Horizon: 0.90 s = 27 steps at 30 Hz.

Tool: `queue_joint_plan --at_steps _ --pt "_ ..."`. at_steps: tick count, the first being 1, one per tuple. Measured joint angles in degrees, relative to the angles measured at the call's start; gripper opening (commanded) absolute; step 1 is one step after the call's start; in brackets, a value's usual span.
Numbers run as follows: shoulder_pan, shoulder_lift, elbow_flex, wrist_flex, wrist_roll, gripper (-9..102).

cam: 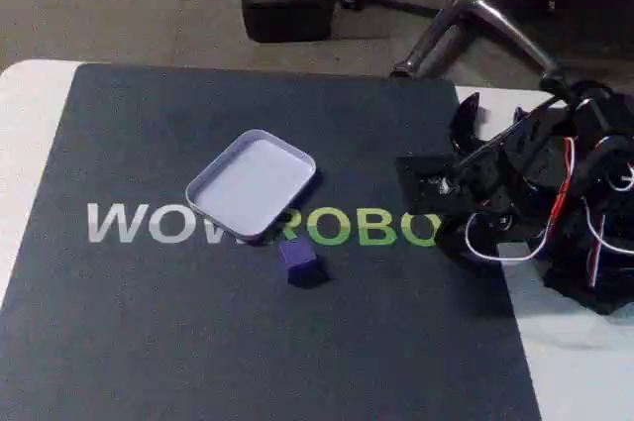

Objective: Move blocks one by one until all three blocks are in the tray.

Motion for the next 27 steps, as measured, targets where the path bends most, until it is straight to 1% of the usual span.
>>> queue_joint_plan --at_steps 16,22,27 --pt "0.97 0.0 0.0 0.0 -0.18 -5" --pt "-0.26 0.09 -0.09 -0.35 -6.06 -5" --pt "-0.26 0.18 -0.09 -0.44 -7.12 -5"
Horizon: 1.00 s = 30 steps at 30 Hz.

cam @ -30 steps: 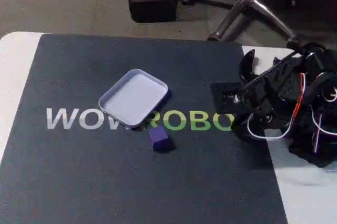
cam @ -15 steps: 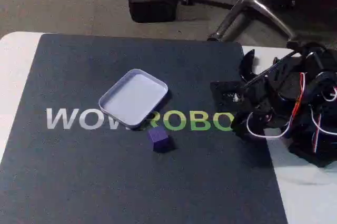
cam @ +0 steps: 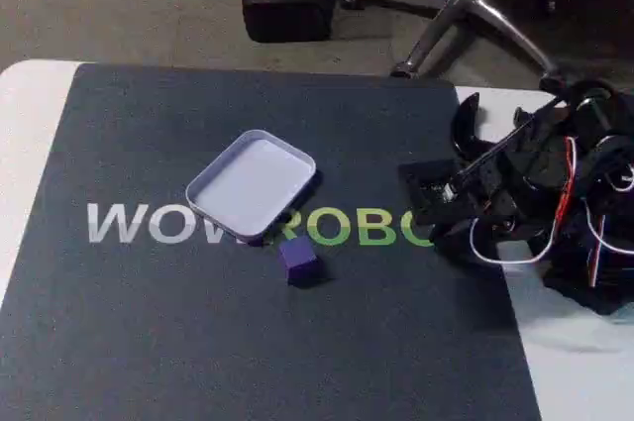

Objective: Move blocks one by one until all three blocks are in the tray.

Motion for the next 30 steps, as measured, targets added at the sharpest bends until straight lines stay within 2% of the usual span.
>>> queue_joint_plan --at_steps 11,17,24,30 --pt "2.2 0.0 -0.09 -0.26 -1.49 -8" --pt "4.22 -0.18 -0.88 -1.76 -6.15 -8" --pt "0.97 -1.41 -16.35 5.1 -5.62 -7" --pt "-4.66 -20.48 -34.89 9.23 3.25 -5"
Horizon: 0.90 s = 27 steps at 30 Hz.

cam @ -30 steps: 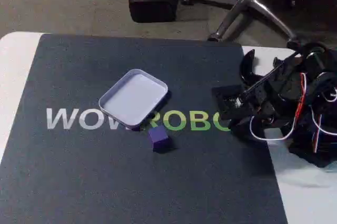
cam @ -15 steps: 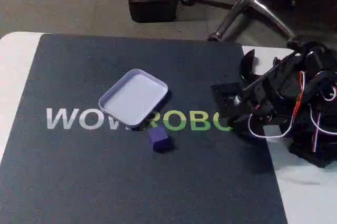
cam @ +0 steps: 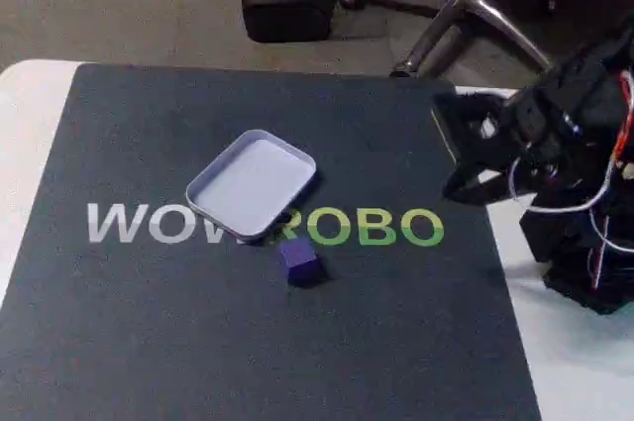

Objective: Move blocks one by one until all three blocks are in the tray.

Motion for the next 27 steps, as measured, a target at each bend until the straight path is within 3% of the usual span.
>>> queue_joint_plan --at_steps 7,12,24,27 --pt "-4.22 -32.43 -25.14 1.85 15.56 0" --pt "-4.13 -45.26 -29.36 -0.7 20.83 3" --pt "1.14 -57.3 -27.86 -17.75 18.54 7" --pt "2.72 -60.64 -27.86 -19.51 13.62 7"
